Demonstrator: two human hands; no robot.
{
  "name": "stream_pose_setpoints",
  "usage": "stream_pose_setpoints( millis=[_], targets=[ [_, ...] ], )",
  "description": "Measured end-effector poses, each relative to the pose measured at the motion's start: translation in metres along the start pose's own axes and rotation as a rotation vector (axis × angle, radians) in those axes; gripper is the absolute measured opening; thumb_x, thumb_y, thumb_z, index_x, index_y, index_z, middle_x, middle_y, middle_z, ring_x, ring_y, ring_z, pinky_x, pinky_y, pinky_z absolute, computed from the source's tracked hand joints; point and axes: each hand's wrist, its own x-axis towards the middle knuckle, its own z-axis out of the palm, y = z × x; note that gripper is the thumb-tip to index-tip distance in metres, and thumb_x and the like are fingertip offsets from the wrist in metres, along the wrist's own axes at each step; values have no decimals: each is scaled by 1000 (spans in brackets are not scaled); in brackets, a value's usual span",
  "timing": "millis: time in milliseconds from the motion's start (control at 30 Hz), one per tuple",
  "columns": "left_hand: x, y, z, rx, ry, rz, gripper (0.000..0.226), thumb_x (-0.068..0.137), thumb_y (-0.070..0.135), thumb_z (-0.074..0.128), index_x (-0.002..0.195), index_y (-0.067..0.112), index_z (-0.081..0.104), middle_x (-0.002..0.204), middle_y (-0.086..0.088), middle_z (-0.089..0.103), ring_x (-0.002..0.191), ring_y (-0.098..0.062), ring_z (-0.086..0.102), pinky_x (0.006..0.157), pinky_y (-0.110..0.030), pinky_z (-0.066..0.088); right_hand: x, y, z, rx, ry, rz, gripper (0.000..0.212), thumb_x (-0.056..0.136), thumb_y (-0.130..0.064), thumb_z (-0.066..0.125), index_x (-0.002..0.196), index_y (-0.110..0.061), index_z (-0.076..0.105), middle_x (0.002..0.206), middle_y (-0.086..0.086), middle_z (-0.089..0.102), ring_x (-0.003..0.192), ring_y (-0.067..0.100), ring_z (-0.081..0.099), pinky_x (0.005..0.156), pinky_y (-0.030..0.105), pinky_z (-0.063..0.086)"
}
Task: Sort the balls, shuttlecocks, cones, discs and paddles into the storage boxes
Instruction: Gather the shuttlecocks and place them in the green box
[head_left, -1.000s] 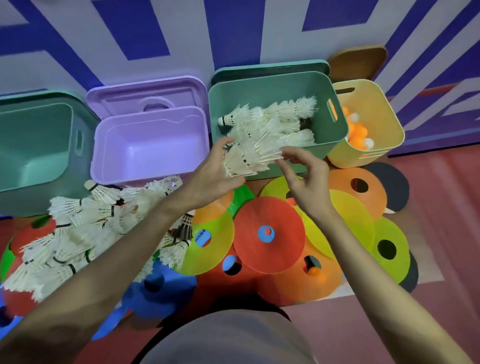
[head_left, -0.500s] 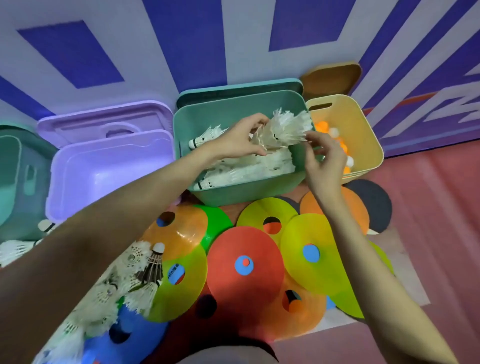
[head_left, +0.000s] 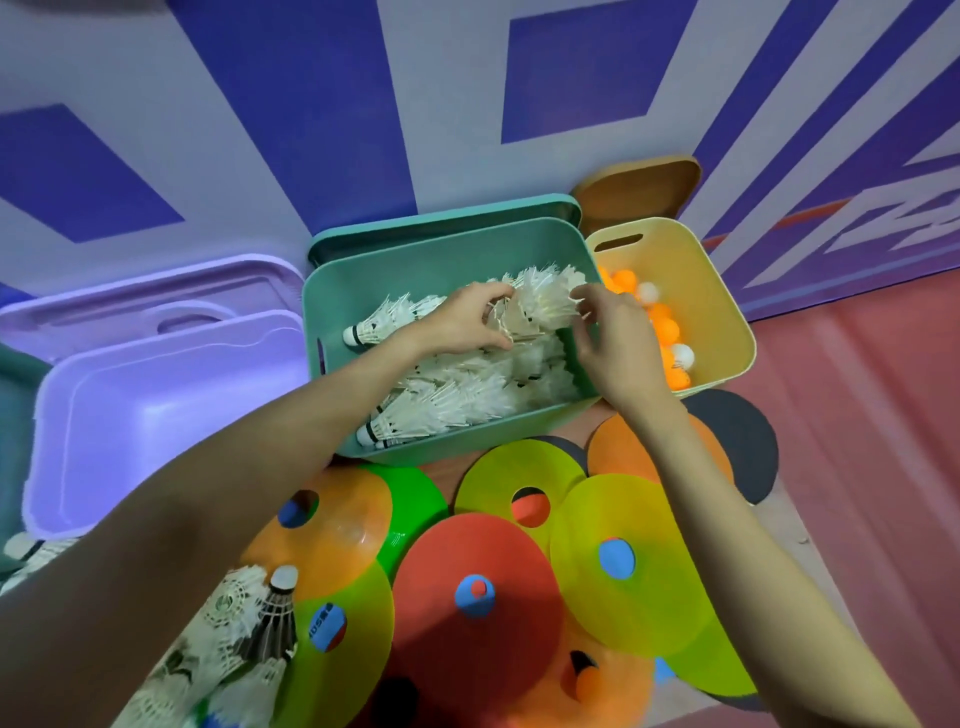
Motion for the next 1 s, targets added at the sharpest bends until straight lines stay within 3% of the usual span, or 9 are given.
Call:
stream_pose_setpoints(
  millis=[100, 167, 233, 333, 433, 600, 833, 1000],
  targets=[
    [-4, -2, -2, 144, 10, 35, 69, 80, 26, 77, 139, 8, 47, 140, -9, 52, 126, -23, 48, 103, -28, 35, 6, 0, 4, -55, -66, -37, 38, 89, -6, 52, 127, -7, 47, 98, 16, 66, 87, 35, 60, 64, 42, 47],
    [-7, -4, -1, 305, 25, 93, 50, 82, 30, 72, 124, 8, 56, 121, -10, 62, 113, -27, 54, 96, -33, 40, 9, 0, 6, -110, -125, -51, 40, 87, -3, 51, 126, -8, 45, 98, 17, 64, 83, 38, 60, 60, 44, 48],
    [-8, -5, -1, 438, 63, 139, 30, 83, 31, 67, 102, 10, 57, 95, -7, 61, 96, -26, 54, 91, -39, 42, 14, 2, 8, -171, -169, -67, 38, 84, 3, 51, 120, -7, 50, 100, 19, 64, 86, 39, 60, 63, 45, 49],
    [-8, -6, -1, 580, 67, 146, 27, 82, 34, 66, 90, 12, 52, 85, -3, 52, 91, -24, 50, 87, -37, 37, 20, 3, 14, -234, -236, -56, 36, 81, 11, 48, 112, -5, 58, 101, 19, 63, 90, 39, 61, 69, 44, 50],
    [-5, -4, 0, 687, 42, 125, 30, 83, 38, 66, 90, 14, 50, 89, -5, 53, 96, -25, 50, 87, -38, 37, 26, -1, 23, -328, -303, -37, 36, 78, 14, 47, 107, -4, 59, 103, 20, 62, 91, 41, 63, 70, 44, 52],
    [-1, -7, 8, 749, 80, 113, 44, 85, 43, 66, 113, 11, 55, 112, -10, 55, 109, -27, 49, 92, -40, 37, 36, -8, 27, -455, -376, -3, 29, 80, 12, 50, 103, -2, 59, 105, 21, 60, 93, 40, 62, 71, 41, 49],
    [-20, -14, 5, 605, 174, 109, 46, 92, 38, 60, 129, 13, 51, 125, -9, 52, 116, -27, 47, 99, -41, 38, 34, -8, 43, -410, -580, 80, 26, 90, 2, 39, 110, 4, 56, 119, 27, 51, 106, 37, 57, 86, 41, 47],
    [-50, -14, -6, 501, 234, 91, 47, 94, 33, 57, 136, 16, 47, 131, -8, 51, 122, -27, 45, 104, -42, 36, 28, -7, 49, -312, -574, 170, 35, 88, -10, 46, 120, 6, 45, 124, 24, 46, 119, 40, 45, 96, 44, 41]
  ],
)
